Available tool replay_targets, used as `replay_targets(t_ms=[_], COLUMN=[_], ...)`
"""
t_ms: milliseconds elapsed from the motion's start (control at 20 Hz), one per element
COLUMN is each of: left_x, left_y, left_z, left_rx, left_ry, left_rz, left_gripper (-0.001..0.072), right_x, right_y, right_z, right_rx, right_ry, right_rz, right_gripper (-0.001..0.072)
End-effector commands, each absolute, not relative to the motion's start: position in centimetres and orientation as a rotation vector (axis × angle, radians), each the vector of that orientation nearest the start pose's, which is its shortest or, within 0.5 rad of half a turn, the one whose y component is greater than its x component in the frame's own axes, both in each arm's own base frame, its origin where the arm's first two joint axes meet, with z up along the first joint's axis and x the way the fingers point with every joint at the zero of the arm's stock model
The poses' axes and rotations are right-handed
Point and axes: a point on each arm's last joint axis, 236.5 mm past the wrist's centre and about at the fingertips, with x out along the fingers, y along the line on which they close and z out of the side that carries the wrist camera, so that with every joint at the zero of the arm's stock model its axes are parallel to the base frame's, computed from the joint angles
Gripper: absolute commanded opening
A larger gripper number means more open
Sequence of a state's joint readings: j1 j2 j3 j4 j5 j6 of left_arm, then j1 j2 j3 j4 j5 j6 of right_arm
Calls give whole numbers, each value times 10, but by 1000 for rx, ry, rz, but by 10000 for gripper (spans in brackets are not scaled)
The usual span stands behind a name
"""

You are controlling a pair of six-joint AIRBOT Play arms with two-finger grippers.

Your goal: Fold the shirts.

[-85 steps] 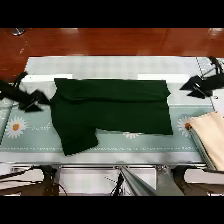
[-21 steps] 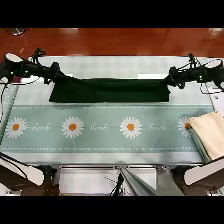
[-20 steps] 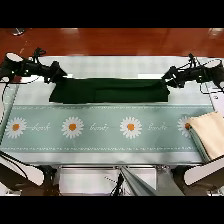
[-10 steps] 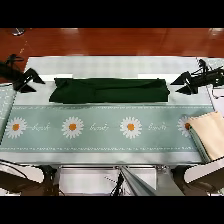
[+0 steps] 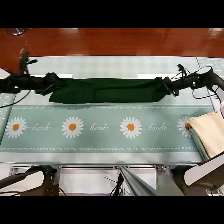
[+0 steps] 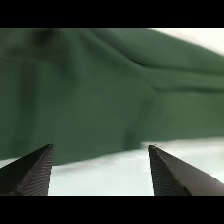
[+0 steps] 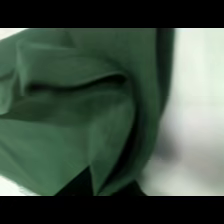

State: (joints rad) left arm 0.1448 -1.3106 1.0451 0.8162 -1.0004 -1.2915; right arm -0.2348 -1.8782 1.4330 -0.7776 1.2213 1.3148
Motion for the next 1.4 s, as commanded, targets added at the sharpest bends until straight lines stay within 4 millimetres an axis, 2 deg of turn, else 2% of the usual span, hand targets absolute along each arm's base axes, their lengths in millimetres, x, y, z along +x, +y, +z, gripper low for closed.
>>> replay_targets(t_ms=[0,50,200,250,350,450,600,750,850,950,1000,1100,1150,1250,1350], left_x=[402,400,389,383,373,369,356,335,305,263,238,199,192,204,243], left_y=[-122,-129,-164,-182,-216,-255,-339,-423,-478,-520,-535,-550,-552,-542,-517], left_z=[23,23,23,23,11,-4,-12,-21,-27,-36,-43,-54,-57,-48,-29], left_rx=[-541,-530,-486,-461,-440,-379,-310,-291,-320,-339,-331,-296,-279,-289,-311], left_ry=[1084,1088,1110,1116,1161,1188,1227,1273,1321,1395,1441,1502,1510,1521,1488], left_rz=[-433,-449,-525,-559,-565,-588,-719,-828,-923,-1009,-1048,-1105,-1118,-1119,-1117], left_gripper=[110,27,22,21,20,20,20,21,21,21,21,22,22,22,22], right_x=[462,460,438,424,388,351,300,269,262,260,260,263,264,264,264], right_y=[63,56,37,34,26,33,50,61,63,64,65,66,66,65,66], right_z=[-59,-38,30,51,79,102,119,125,130,132,133,134,135,135,135], right_rx=[737,692,466,421,335,319,352,375,380,383,386,390,391,376,370], right_ry=[1391,1361,1245,1210,1167,1114,1070,1040,1020,1015,1014,1002,997,992,990], right_rz=[444,444,399,382,320,305,304,300,295,301,304,305,304,311,315], right_gripper=[32,32,31,31,31,31,32,32,32,32,32,32,32,33,33])
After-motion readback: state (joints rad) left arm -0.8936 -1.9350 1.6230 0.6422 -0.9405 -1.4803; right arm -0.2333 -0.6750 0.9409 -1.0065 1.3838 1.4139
